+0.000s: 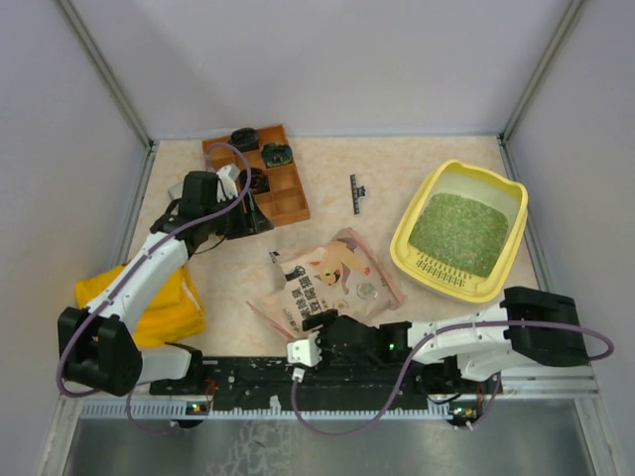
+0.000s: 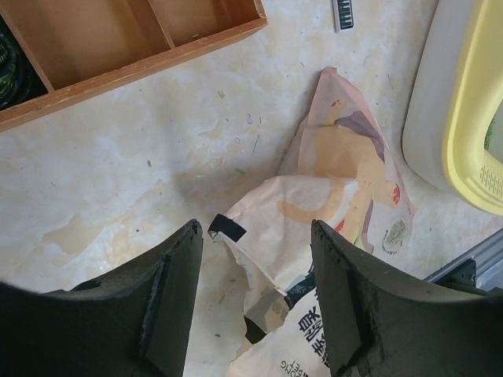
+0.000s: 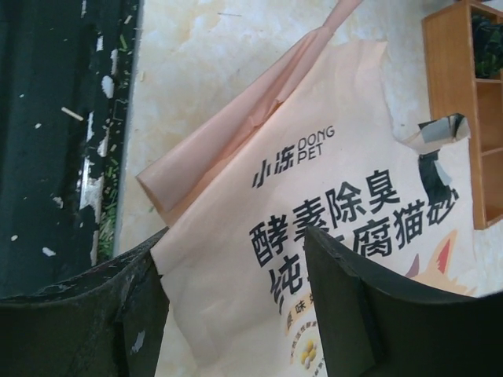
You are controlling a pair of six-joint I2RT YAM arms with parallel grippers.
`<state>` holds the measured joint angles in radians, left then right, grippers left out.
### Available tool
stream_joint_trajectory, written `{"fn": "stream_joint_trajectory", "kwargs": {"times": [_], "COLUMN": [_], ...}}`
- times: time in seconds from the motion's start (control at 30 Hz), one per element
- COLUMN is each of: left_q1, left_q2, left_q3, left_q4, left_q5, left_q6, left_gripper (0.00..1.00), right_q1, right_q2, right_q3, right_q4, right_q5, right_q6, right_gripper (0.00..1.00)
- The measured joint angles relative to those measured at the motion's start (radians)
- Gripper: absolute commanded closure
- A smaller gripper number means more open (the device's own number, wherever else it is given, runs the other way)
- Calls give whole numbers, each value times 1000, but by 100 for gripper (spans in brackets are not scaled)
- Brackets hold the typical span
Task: Fill the litter box with clean litter
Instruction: Close the cat litter bag at the center of the board.
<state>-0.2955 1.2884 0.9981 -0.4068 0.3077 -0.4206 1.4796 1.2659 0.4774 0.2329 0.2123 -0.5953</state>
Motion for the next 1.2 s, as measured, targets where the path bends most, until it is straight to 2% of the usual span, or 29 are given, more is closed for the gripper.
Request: {"fn": "stream_joint_trajectory", "kwargs": {"times": [0.07, 0.2, 0.23, 0.4, 0.53, 0.7, 0.83, 0.97, 1.1, 1.2], "left_q1": [5, 6, 6, 6, 8, 9, 9, 9, 4, -26], "left_q2": [0, 0, 0, 0, -7, -103, -189, -183, -107, -29], "left_q3": [0, 0, 0, 6, 10, -70, -203, -318, -320, -248], "left_q4": [-2, -3, -3, -20, -4, 156, 393, 600, 676, 634], "left_q5": [10, 15, 13, -27, 8, 138, 251, 388, 542, 631], "left_q6": [12, 42, 53, 85, 160, 325, 437, 576, 713, 866], "left_gripper": [37, 38, 39, 39, 39, 36, 34, 32, 31, 31], "right_q1": [1, 9, 11, 11, 11, 10, -6, -33, -37, -38], "right_q2": [11, 5, -8, -172, -332, -525, -699, -830, -913, -962], "right_q3": [0, 0, -2, -62, -95, -111, -145, -146, -145, -145], "right_q4": [29, 77, 85, 103, 79, -4, -74, -200, -316, -376], "right_q5": [22, 86, 112, 259, 418, 610, 732, 828, 890, 904], "right_q6": [-18, -26, -20, 48, 154, 328, 470, 591, 690, 737], "right_gripper": [57, 97, 100, 100, 100, 100, 100, 100, 100, 100]}}
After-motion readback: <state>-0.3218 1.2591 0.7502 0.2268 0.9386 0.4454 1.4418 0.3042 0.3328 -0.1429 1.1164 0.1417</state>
